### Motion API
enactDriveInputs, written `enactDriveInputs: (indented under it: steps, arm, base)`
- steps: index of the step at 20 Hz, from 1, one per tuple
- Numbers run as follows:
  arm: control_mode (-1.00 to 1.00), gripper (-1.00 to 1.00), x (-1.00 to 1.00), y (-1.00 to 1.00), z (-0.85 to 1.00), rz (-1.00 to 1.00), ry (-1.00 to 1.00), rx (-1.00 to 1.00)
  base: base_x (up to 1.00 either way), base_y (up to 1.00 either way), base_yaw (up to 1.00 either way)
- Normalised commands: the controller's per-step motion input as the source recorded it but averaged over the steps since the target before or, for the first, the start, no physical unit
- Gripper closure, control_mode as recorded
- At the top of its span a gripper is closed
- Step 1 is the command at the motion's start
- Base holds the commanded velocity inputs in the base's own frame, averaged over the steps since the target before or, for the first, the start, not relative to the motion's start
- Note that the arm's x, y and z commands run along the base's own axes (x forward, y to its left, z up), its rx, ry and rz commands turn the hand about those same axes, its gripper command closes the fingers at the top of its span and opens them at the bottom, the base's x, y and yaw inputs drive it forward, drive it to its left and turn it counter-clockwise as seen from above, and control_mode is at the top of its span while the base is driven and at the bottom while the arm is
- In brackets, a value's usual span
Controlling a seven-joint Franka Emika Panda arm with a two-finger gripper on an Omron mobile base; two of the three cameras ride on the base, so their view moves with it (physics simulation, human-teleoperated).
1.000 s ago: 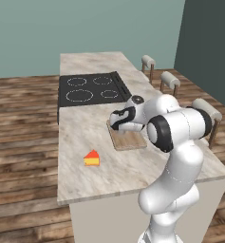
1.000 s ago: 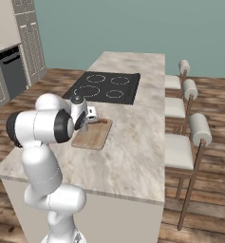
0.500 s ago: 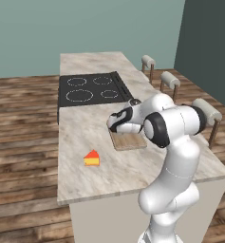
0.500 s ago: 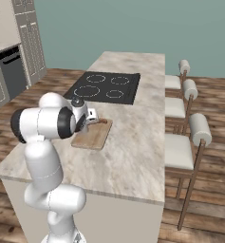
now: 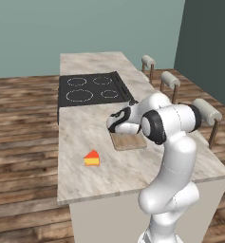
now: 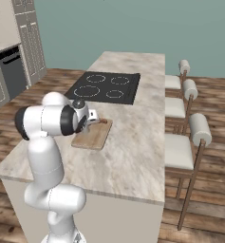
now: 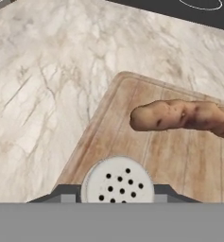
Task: Retrieve the reheated potato from the microwave, then place the potato, cheese, and condiment on the cutting board.
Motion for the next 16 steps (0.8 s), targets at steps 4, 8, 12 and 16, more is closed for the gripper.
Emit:
enactDriveInputs:
  steps: [4, 8, 12, 16]
  arm:
    - [-1.00, 1.00, 0.21, 0.00, -0.06, 0.00, 0.00, 0.00]
    - [-1.00, 1.00, 0.19, 0.03, -0.12, 0.00, 0.00, 0.00]
    - [-1.00, 1.00, 0.17, 0.06, -0.24, 0.00, 0.00, 0.00]
    - [-1.00, 1.00, 0.14, 0.06, -0.27, 0.00, 0.00, 0.00]
  base:
    - [0.00, 0.00, 0.00]
    - [0.00, 0.00, 0.00]
    - [0.00, 0.00, 0.00]
    - [0.00, 0.00, 0.00]
